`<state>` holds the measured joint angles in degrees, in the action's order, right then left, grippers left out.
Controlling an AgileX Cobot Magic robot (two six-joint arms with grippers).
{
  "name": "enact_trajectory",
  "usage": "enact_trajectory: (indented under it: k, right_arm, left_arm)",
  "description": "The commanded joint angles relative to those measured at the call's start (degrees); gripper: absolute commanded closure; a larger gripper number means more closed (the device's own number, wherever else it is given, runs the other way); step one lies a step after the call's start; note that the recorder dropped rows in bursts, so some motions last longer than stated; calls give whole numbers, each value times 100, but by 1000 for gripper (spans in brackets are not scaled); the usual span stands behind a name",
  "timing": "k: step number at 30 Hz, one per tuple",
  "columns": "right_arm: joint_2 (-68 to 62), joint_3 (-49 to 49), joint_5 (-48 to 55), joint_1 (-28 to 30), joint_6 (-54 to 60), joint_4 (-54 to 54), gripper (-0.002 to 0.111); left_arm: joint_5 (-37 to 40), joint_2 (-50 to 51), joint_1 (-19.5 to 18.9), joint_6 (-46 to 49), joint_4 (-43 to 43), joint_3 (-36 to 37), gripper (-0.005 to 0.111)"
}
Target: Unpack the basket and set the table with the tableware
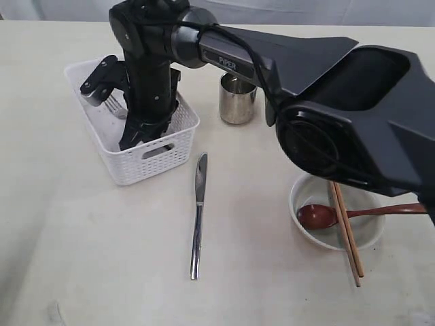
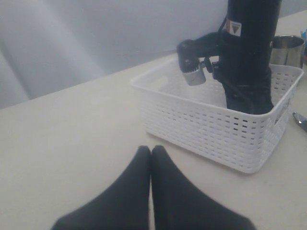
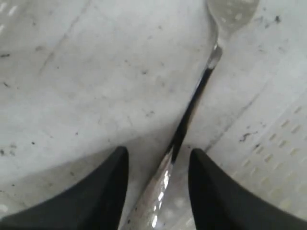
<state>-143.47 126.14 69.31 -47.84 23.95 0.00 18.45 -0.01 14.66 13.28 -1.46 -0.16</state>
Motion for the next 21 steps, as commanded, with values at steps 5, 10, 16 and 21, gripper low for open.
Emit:
enact_trajectory:
  k: [5,10,16,21]
  right_arm:
    - [-340,39,-188,27,-126,0,91]
    - [-410,39,-26,27,-126,-71,109]
    - [-45,39,-120,-125,-100,-451,109]
    - [396,39,-408,-251,-40,-801,109]
  left_arm:
    - [5,1,36,-25,-34,16,107]
    - [5,1,36,-25,-34,16,107]
    - [5,1,36,-25,-34,16,107]
    - [5,1,36,-25,-34,16,107]
